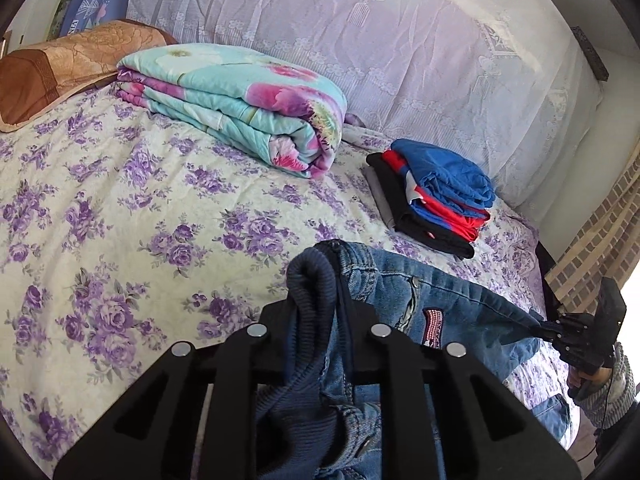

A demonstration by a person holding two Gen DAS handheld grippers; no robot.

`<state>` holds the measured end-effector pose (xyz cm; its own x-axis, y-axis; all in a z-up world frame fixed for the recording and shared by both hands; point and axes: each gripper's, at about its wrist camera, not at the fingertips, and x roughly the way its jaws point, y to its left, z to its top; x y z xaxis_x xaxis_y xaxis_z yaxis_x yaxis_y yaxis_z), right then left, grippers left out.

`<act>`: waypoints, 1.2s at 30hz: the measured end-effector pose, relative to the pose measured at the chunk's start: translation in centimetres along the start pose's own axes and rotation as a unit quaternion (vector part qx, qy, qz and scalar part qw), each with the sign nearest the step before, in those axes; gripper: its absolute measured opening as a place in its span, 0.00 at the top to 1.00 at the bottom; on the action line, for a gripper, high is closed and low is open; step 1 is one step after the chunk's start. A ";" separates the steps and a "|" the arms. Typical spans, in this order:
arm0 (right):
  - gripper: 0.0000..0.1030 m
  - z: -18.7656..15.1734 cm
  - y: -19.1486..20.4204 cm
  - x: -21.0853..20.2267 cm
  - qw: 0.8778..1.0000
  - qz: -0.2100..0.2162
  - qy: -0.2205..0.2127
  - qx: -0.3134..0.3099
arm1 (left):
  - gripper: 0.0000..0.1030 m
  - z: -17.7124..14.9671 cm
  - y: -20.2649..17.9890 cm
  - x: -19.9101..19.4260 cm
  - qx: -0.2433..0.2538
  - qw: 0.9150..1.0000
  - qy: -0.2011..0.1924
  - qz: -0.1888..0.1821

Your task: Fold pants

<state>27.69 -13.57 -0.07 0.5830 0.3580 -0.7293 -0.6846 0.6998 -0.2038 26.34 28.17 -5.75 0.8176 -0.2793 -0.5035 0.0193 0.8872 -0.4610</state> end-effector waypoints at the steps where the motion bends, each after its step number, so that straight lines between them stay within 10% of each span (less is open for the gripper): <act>1: 0.93 -0.2 0.7 -0.8 1.000 -0.003 -0.006 0.001 | 0.89 -0.1 -0.3 -0.5 0.004 1.000 -0.003 -0.002; 20: 0.95 -10.8 11.6 -10.0 0.999 0.025 -0.032 0.019 | 0.80 -5.6 -1.0 -10.4 0.021 0.999 -0.004 -0.024; 25: 0.94 -13.6 13.4 -8.5 0.999 0.045 -0.001 0.027 | 0.74 -9.1 1.9 -11.5 -0.027 0.998 0.050 0.027; 36: 0.95 -14.3 13.4 -8.2 0.998 0.050 -0.004 0.037 | 0.74 -11.8 2.9 -13.4 -0.124 0.991 0.058 -0.014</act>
<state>7.49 -16.01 -6.17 0.5168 0.4323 -0.7390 -0.7056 0.7039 -0.0816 8.66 30.11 -8.98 0.7463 -0.3567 -0.5620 -0.1116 0.7654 -0.6339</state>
